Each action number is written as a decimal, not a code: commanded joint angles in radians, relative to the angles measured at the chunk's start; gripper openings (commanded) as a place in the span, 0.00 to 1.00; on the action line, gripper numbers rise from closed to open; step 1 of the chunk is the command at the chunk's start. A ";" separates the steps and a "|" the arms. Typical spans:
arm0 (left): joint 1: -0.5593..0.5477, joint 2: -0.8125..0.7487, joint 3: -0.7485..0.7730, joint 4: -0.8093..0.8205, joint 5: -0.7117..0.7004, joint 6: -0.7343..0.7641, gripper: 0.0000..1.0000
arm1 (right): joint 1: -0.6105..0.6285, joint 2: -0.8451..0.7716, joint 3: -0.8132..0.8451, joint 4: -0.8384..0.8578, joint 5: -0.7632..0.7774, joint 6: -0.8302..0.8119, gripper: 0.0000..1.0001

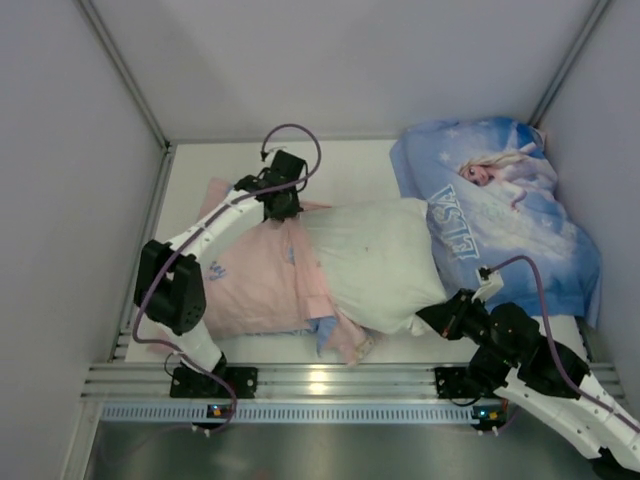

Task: Remove the pillowcase from the pillow

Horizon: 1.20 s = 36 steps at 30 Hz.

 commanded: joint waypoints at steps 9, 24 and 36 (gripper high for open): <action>0.067 -0.404 -0.153 0.160 0.525 0.027 0.87 | -0.002 0.058 0.003 0.137 0.094 0.012 0.00; -0.117 -0.901 -0.554 0.028 0.261 -0.148 0.99 | -0.004 0.438 0.114 0.316 0.226 -0.086 0.00; -0.117 -0.943 -0.659 -0.079 0.168 -0.219 0.99 | -0.013 0.459 0.169 0.321 0.229 -0.132 0.00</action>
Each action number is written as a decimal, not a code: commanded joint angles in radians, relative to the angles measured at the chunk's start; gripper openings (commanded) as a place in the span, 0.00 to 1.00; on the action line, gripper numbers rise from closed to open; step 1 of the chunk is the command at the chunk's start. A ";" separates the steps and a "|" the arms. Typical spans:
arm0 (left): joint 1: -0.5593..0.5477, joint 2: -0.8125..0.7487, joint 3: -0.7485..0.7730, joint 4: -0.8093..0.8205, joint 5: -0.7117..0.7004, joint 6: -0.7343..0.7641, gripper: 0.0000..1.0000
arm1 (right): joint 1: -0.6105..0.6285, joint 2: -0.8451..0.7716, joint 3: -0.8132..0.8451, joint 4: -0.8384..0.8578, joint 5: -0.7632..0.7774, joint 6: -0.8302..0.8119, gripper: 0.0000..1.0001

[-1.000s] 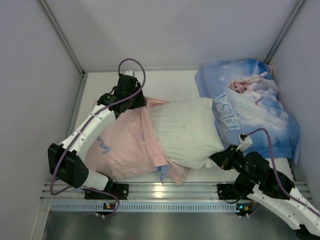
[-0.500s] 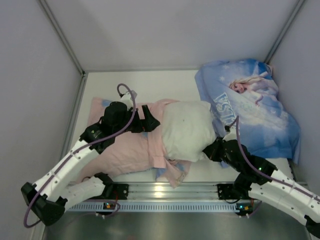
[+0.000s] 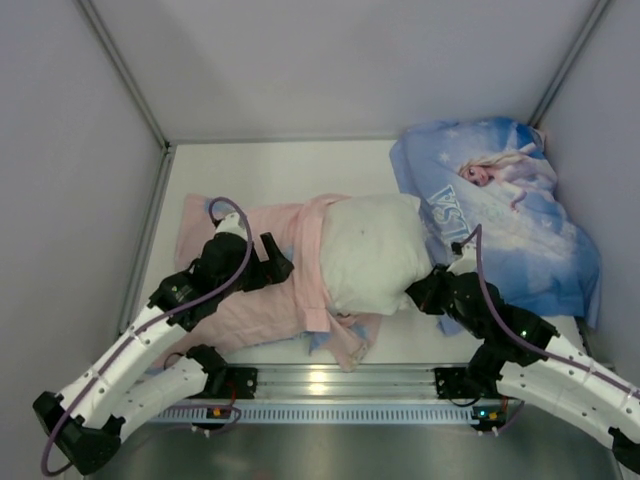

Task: Remove the pillowcase from the pillow

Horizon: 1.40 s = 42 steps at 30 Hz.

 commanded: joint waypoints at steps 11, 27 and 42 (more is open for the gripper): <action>0.000 0.085 -0.019 0.002 -0.046 0.022 0.00 | -0.013 0.096 0.173 0.129 0.145 -0.121 0.00; 0.002 -0.152 0.153 -0.266 -0.340 0.005 0.00 | -0.019 -0.157 0.332 -0.123 0.751 -0.201 0.00; 0.002 0.038 0.105 -0.013 0.069 0.151 0.80 | -0.019 -0.110 0.315 -0.210 0.705 -0.090 0.00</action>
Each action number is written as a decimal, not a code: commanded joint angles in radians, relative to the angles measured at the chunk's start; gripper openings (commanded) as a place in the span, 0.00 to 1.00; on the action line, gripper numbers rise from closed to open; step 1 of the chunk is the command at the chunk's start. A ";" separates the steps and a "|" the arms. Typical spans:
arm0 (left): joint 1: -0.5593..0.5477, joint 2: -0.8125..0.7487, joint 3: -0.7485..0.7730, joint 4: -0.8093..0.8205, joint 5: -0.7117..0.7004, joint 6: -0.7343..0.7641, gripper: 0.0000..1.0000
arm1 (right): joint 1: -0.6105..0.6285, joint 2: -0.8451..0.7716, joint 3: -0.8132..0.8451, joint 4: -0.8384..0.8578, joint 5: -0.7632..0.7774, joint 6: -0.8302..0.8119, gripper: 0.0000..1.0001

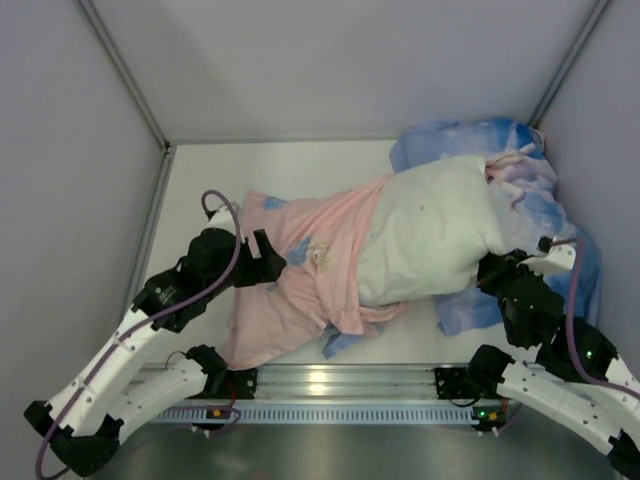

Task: Remove the pillowcase from the pillow

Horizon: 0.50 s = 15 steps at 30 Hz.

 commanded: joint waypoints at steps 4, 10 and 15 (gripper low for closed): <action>0.007 0.107 -0.052 0.093 0.067 0.012 0.99 | -0.025 0.221 0.115 -0.125 0.136 0.140 0.00; 0.007 0.080 -0.144 0.096 0.047 -0.074 0.99 | -0.106 0.425 0.196 -0.124 0.120 0.098 0.00; 0.007 0.064 -0.114 0.098 0.079 -0.048 0.99 | -0.129 0.510 0.152 -0.057 -0.045 0.056 0.00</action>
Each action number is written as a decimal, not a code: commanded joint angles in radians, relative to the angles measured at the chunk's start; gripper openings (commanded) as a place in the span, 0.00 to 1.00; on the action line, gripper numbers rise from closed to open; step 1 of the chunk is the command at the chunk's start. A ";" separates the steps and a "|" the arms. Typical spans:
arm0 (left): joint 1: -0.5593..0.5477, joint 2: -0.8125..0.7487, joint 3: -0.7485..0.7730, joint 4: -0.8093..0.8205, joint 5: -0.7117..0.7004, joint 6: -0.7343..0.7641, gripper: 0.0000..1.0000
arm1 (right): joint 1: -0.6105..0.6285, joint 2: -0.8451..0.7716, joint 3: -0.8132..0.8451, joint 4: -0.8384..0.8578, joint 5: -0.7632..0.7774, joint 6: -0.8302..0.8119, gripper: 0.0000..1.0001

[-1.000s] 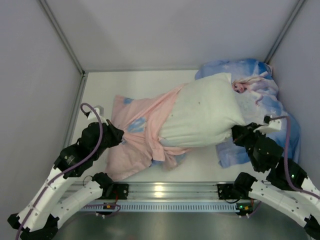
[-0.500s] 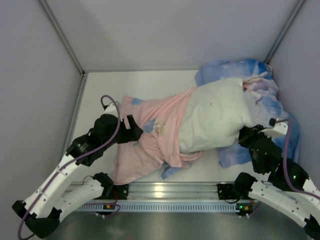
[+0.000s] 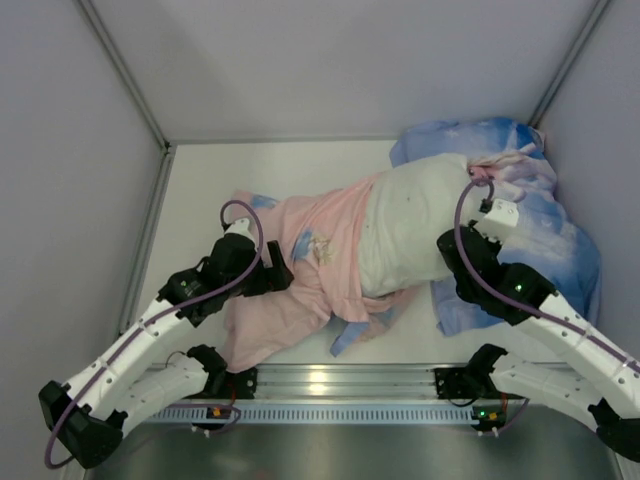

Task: Remove the pillowcase from the pillow

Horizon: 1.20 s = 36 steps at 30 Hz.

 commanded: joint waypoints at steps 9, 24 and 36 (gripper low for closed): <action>0.003 0.040 0.336 0.005 0.091 0.096 0.81 | -0.014 -0.088 -0.309 0.390 -0.575 -0.079 0.00; 0.003 0.439 0.439 0.134 -0.049 0.216 0.99 | 0.240 -0.024 -0.647 0.832 -0.916 0.020 0.00; -0.052 0.648 0.720 0.078 -0.225 0.383 0.99 | 0.572 0.148 -0.714 1.008 -0.733 0.166 0.00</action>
